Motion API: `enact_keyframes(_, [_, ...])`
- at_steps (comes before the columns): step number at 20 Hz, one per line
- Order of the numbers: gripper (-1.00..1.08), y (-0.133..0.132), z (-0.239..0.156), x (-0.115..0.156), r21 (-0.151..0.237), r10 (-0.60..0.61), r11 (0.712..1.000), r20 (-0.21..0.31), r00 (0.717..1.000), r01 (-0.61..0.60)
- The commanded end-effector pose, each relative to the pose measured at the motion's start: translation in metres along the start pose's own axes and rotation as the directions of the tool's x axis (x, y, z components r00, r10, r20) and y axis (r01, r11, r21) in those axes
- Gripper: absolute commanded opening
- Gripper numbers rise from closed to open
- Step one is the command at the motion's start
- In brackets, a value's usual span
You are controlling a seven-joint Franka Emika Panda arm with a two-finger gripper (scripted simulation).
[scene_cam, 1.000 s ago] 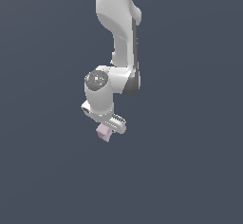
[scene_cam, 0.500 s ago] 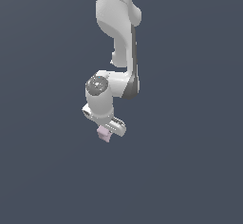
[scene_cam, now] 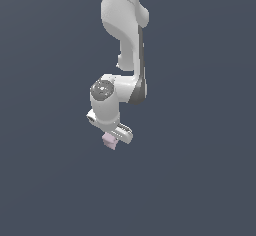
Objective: Pick up the object and move it to a goal position.
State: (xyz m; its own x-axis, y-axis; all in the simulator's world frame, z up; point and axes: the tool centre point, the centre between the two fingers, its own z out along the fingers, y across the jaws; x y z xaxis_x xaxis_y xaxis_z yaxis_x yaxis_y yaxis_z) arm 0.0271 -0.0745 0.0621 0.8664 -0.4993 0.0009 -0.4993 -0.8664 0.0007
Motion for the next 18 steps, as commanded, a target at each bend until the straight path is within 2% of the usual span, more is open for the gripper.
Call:
enact_keyframes(1, [-1.00, -0.001, -0.002, -0.001, 0.000, 0.000, 1.000, 0.000, 1.000, 0.000])
enact_keyframes(10, [-1.00, -0.003, -0.035, -0.012, 0.000, 0.000, 1.000, 0.000, 1.000, 0.000])
enact_keyframes(18, [-1.00, -0.007, -0.101, -0.033, 0.001, 0.000, 1.000, 0.000, 1.000, 0.000])
